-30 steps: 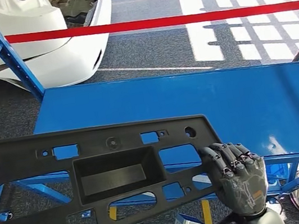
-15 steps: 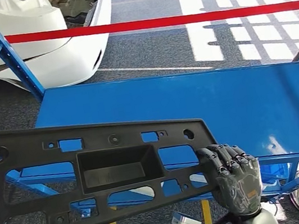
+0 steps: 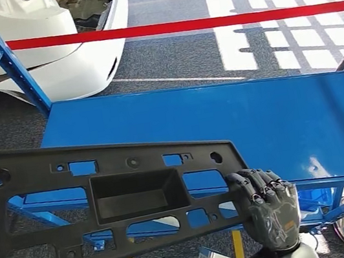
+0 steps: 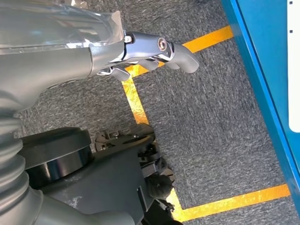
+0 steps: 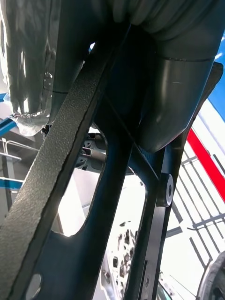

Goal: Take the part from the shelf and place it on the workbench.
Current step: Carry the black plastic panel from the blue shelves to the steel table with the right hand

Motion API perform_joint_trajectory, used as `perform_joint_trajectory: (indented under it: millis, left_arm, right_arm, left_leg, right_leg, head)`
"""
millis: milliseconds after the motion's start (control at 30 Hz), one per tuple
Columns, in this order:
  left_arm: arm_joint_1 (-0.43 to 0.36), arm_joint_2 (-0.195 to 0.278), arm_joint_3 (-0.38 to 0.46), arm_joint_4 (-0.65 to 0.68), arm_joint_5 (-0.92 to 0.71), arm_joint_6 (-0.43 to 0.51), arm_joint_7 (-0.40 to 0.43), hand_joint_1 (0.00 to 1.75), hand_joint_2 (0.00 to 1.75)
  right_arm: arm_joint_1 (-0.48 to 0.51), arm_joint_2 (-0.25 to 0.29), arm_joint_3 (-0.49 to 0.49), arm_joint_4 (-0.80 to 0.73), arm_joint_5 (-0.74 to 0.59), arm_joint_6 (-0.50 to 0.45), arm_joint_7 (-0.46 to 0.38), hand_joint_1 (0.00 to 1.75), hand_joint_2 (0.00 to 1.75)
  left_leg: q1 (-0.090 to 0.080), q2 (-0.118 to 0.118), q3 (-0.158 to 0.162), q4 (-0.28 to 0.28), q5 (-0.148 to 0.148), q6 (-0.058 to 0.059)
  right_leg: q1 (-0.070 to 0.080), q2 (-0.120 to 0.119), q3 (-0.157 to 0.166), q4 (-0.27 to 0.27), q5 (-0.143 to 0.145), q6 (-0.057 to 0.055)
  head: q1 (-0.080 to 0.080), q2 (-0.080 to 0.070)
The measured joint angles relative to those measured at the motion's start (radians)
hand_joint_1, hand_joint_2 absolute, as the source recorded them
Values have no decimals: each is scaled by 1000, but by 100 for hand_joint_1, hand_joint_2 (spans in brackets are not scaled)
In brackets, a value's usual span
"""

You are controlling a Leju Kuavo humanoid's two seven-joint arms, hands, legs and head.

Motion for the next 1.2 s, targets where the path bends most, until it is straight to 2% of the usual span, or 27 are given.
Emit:
perform_joint_trajectory:
  millis: [100, 200, 233, 267, 333, 367, 400, 433, 467, 533, 567, 600, 700, 733, 767, 800, 867, 900, 933, 967, 1033, 1067, 1100, 1133, 1200]
  left_arm:
    - [0, 0, 3, 0, -2, 0, 3, 0, 175]
    - [0, -1, 6, 0, -7, 0, 6, 0, 175]
    - [-1, -2, 7, 0, -9, 0, 6, 0, 175]
    - [-2, -3, 8, 0, -11, 0, 5, 0, 175]
    - [-1, -4, 10, 0, -14, 0, 4, 0, 175]
    - [0, -4, 11, 0, -15, 0, 4, 0, 175]
    - [0, -5, 12, 0, -16, 0, 4, 0, 175]
    - [1, -6, 13, 0, -16, 0, 4, 0, 175]
    - [0, -6, 14, 0, -17, -1, 4, 0, 175]
    - [-1, -8, 17, 0, -18, -1, 4, 0, 175]
    - [-1, -8, 18, 0, -18, -2, 4, 0, 175]
    - [-2, -8, 19, 0, -18, -2, 3, 0, 175]
    - [-1, -9, 21, 0, -19, -2, 3, 0, 175]
    - [-1, -9, 21, 0, -20, -2, 3, 0, 175]
    - [-1, -9, 22, 0, -21, -2, 3, 0, 175]
    - [-2, -9, 22, 0, -21, -2, 3, 0, 175]
    - [-2, -9, 22, 0, -21, -2, 3, 0, 175]
    - [-1, -9, 23, 0, -21, -2, 3, 0, 175]
    - [-1, -9, 23, 0, -21, -2, 3, 0, 175]
    - [-2, -9, 23, 0, -21, -2, 3, 0, 175]
    - [-4, -9, 23, 0, -21, -2, 3, 0, 175]
    - [-6, -9, 23, 0, -21, -2, 3, 0, 175]
    - [-7, -9, 23, 0, -21, -2, 3, 0, 175]
    - [-9, -9, 24, 0, -22, -2, 3, 0, 175]
    - [-7, -9, 24, 0, -23, -2, 3, 0, 175]
  right_arm:
    - [7, 6, -1, 0, -11, 0, -16, 175, 175]
    - [15, 16, -2, -3, -23, 0, -34, 175, 175]
    - [17, 19, -3, -5, -26, 0, -40, 175, 175]
    - [18, 20, -4, -6, -29, 0, -46, 175, 175]
    - [23, 22, -6, -6, -33, 0, -55, 175, 175]
    - [26, 23, -7, -6, -35, 0, -58, 175, 175]
    - [29, 23, -8, -6, -36, 0, -59, 175, 175]
    - [32, 23, -9, -6, -36, 0, -61, 175, 175]
    - [34, 24, -10, -6, -37, 0, -63, 175, 175]
    - [34, 26, -12, -6, -37, 0, -67, 175, 175]
    - [34, 28, -14, -7, -37, 0, -69, 175, 175]
    - [35, 30, -15, -7, -37, 0, -71, 175, 175]
    - [36, 35, -20, -9, -38, 0, -74, 175, 175]
    - [36, 37, -22, -10, -38, 0, -76, 175, 175]
    - [36, 40, -23, -11, -38, 0, -77, 175, 175]
    - [36, 43, -25, -11, -38, 0, -78, 175, 175]
    - [37, 46, -27, -12, -38, 0, -79, 175, 175]
    - [38, 47, -28, -11, -38, 0, -79, 175, 175]
    - [39, 47, -29, -11, -38, 0, -80, 175, 175]
    - [40, 47, -30, -11, -38, 0, -80, 175, 175]
    - [41, 48, -32, -12, -38, 0, -81, 175, 175]
    - [41, 49, -33, -12, -39, 0, -82, 175, 175]
    - [41, 49, -35, -13, -40, 0, -82, 175, 175]
    - [41, 51, -36, -13, -41, 0, -83, 175, 175]
    - [42, 52, -37, -15, -44, 0, -86, 175, 175]
  left_leg:
    - [-2, 0, -1, 3, -1, 4]
    - [1, 2, 0, -5, 12, 17]
    - [4, 4, 0, -10, 19, 22]
    - [8, 6, 1, -16, 24, 26]
    - [12, 9, -2, -17, 28, 29]
    - [13, 10, -3, -17, 29, 28]
    - [15, 10, -3, -17, 30, 26]
    - [18, 11, -4, -16, 31, 24]
    - [21, 10, -4, -15, 31, 22]
    - [25, 9, -7, -8, 30, 11]
    - [26, 8, -10, -5, 30, 3]
    - [25, 7, -13, -2, 31, -5]
    - [27, 6, -24, 1, 37, -25]
    - [28, 6, -31, 12, 23, -29]
    - [28, 6, -43, 40, -6, -30]
    - [28, 6, -61, 89, -47, -30]
    - [25, 6, -104, 221, -127, -29]
    - [24, 6, -114, 269, -146, -28]
    - [22, 6, -109, 284, -144, -25]
    - [20, 6, -84, 259, -124, -21]
    - [14, 6, 5, 128, -70, -9]
    - [11, 6, 49, 56, -53, -3]
    - [8, 5, 78, 5, -46, 0]
    - [5, 5, 92, -22, -45, 2]
    - [3, 6, 86, -32, -38, 7]
  right_leg:
    - [-2, 0, 0, 0, 2, 4]
    - [-2, 1, 0, -1, 3, 17]
    - [-1, 1, -4, 10, -10, 22]
    - [-2, 1, -14, 41, -36, 27]
    - [-8, 1, -55, 158, -109, 36]
    - [-11, 1, -77, 221, -136, 41]
    - [-15, 1, -88, 261, -146, 46]
    - [-18, 0, -82, 263, -136, 51]
    - [-22, 0, -57, 224, -108, 56]
    - [-26, 1, 19, 89, -48, 63]
    - [-26, 3, 47, 35, -32, 61]
    - [-25, 5, 60, 5, -27, 57]
    - [-22, 6, 49, -6, -26, 31]
    - [-22, 5, 43, -6, -21, 20]
    - [-22, 3, 36, -7, -15, 9]
    - [-20, 0, 28, -8, -9, -1]
    - [-12, -3, 9, -8, 4, -14]
    - [-8, -4, -1, -7, 11, -18]
    - [-4, -5, -10, -7, 18, -19]
    - [-2, -5, -18, -7, 25, -18]
    - [2, -4, -32, -6, 38, -14]
    - [4, -3, -38, -4, 44, -10]
    - [6, -3, -42, -3, 50, -5]
    - [6, -4, -46, -2, 58, 1]
    - [3, -4, -53, -1, 69, 13]
  head:
    - [0, 0]
    - [0, 0]
    - [1, 0]
    - [1, 0]
    - [2, 0]
    - [2, 0]
    - [2, 0]
    - [2, 0]
    - [2, 0]
    - [2, 0]
    - [1, 0]
    - [1, 0]
    - [-1, 0]
    - [-1, 0]
    - [-1, 0]
    - [-2, 0]
    - [-2, 0]
    - [-1, 0]
    - [-1, 0]
    - [-1, 0]
    - [-1, 0]
    - [-1, 0]
    - [-1, 0]
    - [-1, 0]
    - [0, 0]
